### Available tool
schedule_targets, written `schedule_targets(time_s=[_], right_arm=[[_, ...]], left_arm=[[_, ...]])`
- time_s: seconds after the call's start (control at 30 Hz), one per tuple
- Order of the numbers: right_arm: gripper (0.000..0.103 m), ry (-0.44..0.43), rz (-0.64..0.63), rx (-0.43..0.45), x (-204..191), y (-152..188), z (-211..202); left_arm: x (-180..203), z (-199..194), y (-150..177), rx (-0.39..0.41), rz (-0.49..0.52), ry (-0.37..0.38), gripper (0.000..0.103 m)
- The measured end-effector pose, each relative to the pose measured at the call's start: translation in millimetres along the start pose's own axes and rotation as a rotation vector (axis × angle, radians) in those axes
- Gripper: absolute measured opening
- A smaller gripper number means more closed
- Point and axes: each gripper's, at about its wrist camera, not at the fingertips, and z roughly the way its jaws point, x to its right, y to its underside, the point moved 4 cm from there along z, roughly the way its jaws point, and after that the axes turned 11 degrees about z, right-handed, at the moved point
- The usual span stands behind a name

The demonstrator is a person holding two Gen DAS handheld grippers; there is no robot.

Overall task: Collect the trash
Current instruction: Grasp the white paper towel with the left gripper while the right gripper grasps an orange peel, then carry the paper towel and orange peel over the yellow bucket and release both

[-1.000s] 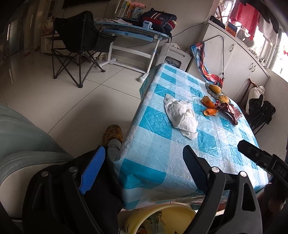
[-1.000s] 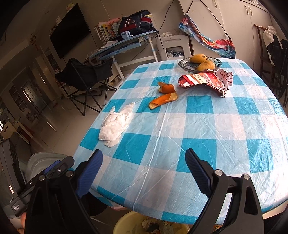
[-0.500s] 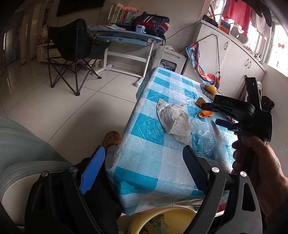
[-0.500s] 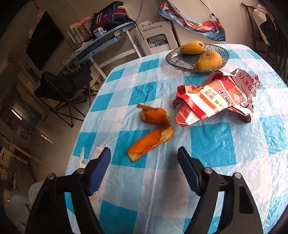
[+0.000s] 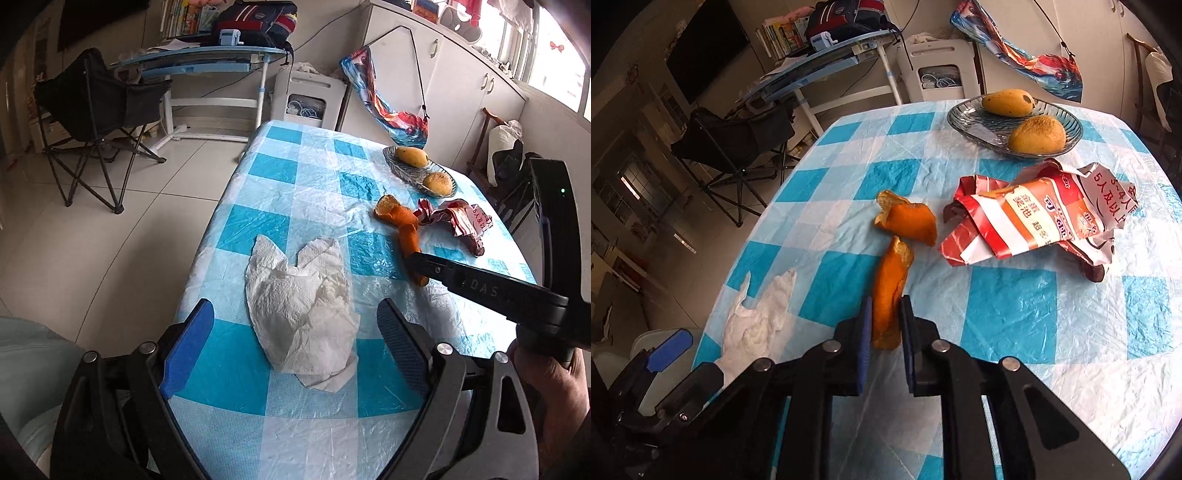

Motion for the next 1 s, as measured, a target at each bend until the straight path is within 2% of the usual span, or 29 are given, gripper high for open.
schedule_targets(time_s=[0.07, 0.13, 0.2, 0.27, 0.3, 0.37, 0.57, 1.0], right_arm=[[0.015, -0.008, 0.009, -0.006, 9, 4, -9], [0.015, -0.017, 0.022, -0.009, 20, 13, -20], [0.015, -0.030, 0.048, -0.013, 31, 23, -28], [0.015, -0.055, 0.091, -0.011, 40, 32, -36], [0.015, -0.073, 0.115, -0.012, 43, 36, -40], [0.015, -0.106, 0.144, -0.012, 43, 40, -46], [0.015, -0.171, 0.148, 0.003, 32, 46, -61], [0.015, -0.188, 0.171, 0.003, 33, 57, -64]], left_arm=[[2, 16, 0, -0.052, 0.011, 0.013, 0.071], [7, 20, -2, -0.047, 0.043, -0.014, 0.065], [11, 21, -3, -0.046, 0.075, -0.020, 0.051], [13, 21, -3, -0.051, 0.080, 0.012, 0.019], [14, 20, -2, -0.056, 0.077, 0.034, 0.014], [13, 16, 0, -0.051, 0.061, 0.046, 0.011], [19, -8, 9, -0.025, 0.065, 0.051, 0.010], [23, -28, 19, -0.008, 0.087, 0.034, 0.011]])
